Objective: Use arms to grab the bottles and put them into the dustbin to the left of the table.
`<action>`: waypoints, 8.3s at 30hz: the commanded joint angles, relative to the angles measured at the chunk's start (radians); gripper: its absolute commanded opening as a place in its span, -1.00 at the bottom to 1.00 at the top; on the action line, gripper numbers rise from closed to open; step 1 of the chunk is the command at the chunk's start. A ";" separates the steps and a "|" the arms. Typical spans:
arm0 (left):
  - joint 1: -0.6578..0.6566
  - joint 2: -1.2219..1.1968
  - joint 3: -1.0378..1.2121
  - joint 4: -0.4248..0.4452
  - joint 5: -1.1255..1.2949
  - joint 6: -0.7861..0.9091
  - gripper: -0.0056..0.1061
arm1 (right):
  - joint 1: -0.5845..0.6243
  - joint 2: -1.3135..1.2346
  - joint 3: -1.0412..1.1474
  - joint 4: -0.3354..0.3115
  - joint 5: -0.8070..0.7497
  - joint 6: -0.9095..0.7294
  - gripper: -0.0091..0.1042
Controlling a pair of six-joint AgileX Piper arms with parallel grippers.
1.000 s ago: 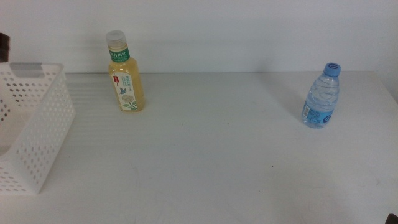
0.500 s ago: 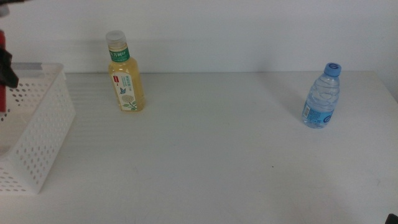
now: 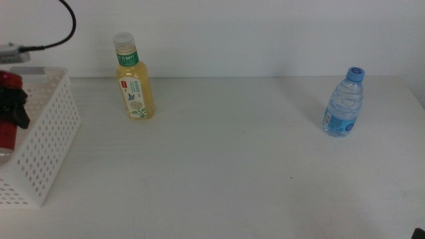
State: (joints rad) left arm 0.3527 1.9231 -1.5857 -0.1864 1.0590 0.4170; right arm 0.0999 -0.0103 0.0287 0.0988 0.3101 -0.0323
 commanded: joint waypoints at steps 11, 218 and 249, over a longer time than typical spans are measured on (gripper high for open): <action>-0.001 -0.003 -0.041 0.038 -0.063 -0.015 -0.43 | -0.005 -0.027 -0.009 -0.004 -0.074 -0.010 0.39; -0.099 -0.078 -0.123 0.134 0.080 -0.099 -0.96 | -0.005 -0.027 -0.009 -0.004 -0.074 -0.010 0.39; -0.099 0.009 -0.123 0.133 0.204 -0.048 0.49 | -0.005 -0.027 -0.009 -0.004 -0.074 -0.010 0.39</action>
State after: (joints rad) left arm 0.2541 1.9999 -1.6660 -0.0538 1.2239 0.3658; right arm 0.0999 -0.0103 0.0287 0.0988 0.3101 -0.0323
